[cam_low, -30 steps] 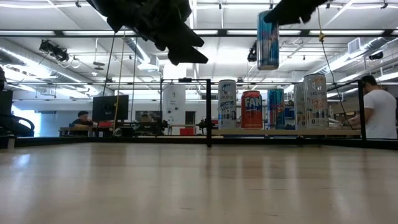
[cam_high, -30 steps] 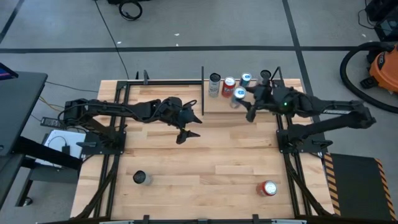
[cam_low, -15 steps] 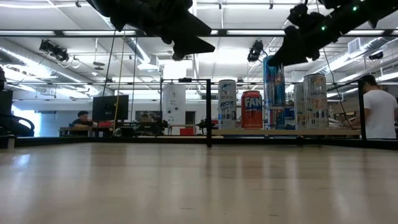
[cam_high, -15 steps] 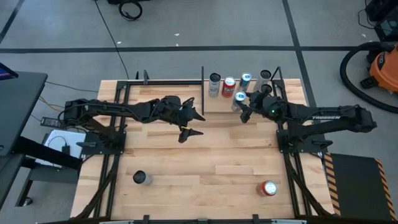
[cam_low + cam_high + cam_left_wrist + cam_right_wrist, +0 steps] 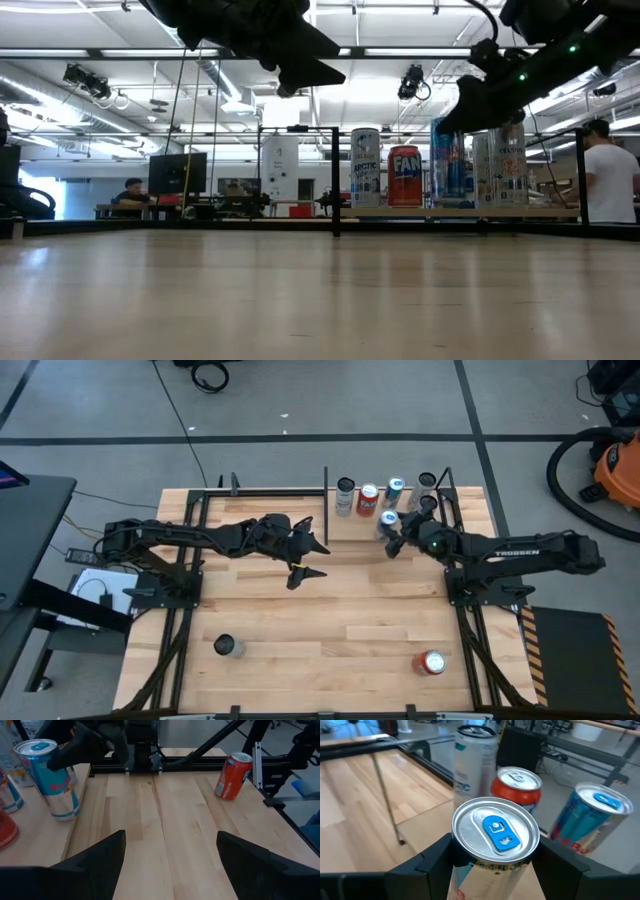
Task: Place canned beverage on shelf
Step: Put the blue soda can on the shelf aligned with the other blue soda can
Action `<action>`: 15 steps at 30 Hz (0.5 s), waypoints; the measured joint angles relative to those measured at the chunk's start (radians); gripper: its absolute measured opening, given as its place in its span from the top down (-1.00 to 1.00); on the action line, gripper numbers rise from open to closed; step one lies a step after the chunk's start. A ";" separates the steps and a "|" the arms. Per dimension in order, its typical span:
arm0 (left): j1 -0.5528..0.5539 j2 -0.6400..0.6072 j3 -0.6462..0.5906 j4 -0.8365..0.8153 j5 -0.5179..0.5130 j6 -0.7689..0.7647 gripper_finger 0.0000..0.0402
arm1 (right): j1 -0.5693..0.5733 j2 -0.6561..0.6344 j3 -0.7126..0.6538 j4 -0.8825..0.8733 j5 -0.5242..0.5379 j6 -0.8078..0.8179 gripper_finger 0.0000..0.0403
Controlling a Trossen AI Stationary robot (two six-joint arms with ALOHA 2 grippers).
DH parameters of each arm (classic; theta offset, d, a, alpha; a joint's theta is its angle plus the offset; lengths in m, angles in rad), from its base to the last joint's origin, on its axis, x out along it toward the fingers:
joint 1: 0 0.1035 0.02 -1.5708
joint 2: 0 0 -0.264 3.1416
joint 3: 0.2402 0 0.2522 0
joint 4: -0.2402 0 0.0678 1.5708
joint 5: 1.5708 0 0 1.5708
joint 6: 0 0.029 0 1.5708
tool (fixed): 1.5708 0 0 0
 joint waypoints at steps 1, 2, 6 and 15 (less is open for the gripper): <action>0.000 0.000 0.000 0.000 0.000 0.000 -0.56 | -0.007 0.005 -0.004 0.002 0.002 0.001 -0.19; 0.000 0.000 0.000 0.000 0.000 0.000 -0.56 | -0.014 0.011 -0.007 0.003 0.001 0.002 -0.19; 0.000 0.000 0.000 0.001 0.000 0.001 -0.56 | -0.037 0.038 -0.014 0.035 0.000 0.001 -0.19; 0.000 0.000 0.000 0.003 0.000 0.001 -0.56 | -0.101 0.075 -0.012 0.076 -0.034 -0.004 -0.20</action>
